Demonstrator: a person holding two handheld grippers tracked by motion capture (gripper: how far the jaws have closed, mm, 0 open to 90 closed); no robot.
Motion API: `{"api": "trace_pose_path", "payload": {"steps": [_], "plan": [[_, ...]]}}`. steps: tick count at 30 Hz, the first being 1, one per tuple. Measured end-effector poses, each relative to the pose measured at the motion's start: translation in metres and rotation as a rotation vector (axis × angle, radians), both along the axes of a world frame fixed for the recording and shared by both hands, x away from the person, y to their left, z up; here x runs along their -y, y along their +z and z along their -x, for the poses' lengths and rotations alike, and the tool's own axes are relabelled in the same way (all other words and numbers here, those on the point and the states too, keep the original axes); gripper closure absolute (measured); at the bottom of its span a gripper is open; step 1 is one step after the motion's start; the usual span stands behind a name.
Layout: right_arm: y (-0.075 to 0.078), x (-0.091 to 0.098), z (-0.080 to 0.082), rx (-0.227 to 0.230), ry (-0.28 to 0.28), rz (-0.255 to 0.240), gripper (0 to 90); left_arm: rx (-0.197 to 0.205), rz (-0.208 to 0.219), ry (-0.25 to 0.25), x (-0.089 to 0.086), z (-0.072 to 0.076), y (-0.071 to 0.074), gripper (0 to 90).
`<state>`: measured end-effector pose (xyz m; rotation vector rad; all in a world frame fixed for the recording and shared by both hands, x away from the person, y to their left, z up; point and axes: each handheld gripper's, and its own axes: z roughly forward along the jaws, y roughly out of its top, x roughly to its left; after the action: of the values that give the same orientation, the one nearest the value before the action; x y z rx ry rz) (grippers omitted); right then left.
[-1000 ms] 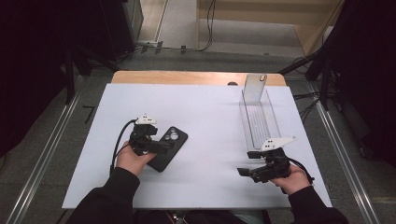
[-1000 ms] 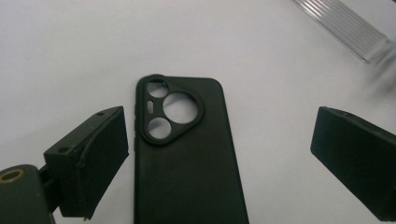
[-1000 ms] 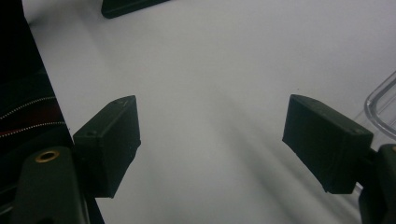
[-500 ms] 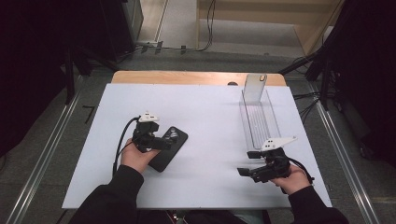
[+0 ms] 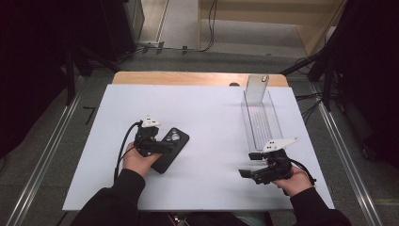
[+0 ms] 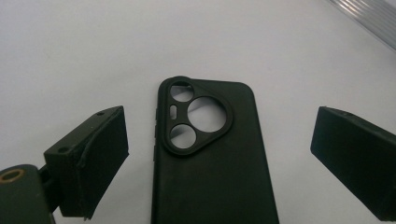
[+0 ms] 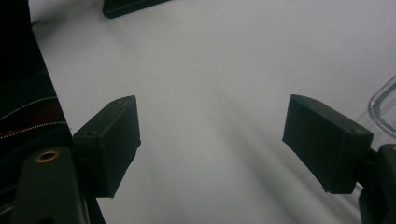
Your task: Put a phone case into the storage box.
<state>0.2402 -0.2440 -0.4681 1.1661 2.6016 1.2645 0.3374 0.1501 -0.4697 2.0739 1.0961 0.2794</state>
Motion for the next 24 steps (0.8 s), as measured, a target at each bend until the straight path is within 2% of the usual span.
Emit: {"api": "trace_pose_path", "payload": {"steps": [2, 5, 7, 15, 19, 24], "plan": [[0.0, 0.0, 0.0, 0.0, 0.0, 0.0, 17.1, -0.01, 0.001, 0.004, 0.0, 0.0, -0.003, 4.7], [0.0, 0.0, 0.0, 0.0, 0.0, 0.001, 17.1, -0.006, -0.014, 0.001, 0.0, 0.001, -0.006, 5.2], [0.0, 0.0, 0.0, 0.0, 0.0, 0.002, 17.1, -0.019, -0.026, 0.0, 0.001, 0.001, -0.008, 5.2], [0.0, 0.0, 0.0, -0.002, -0.001, -0.001, 17.1, -0.026, -0.069, -0.01, 0.004, 0.003, -0.017, 5.2], [0.0, 0.0, 0.0, -0.004, 0.002, 0.0, 17.1, -0.011, -0.091, -0.023, 0.004, 0.004, -0.02, 6.4], [0.0, 0.0, 0.0, -0.004, 0.001, 0.001, 17.1, -0.027, -0.116, -0.023, 0.006, 0.005, -0.026, 6.4]]}}
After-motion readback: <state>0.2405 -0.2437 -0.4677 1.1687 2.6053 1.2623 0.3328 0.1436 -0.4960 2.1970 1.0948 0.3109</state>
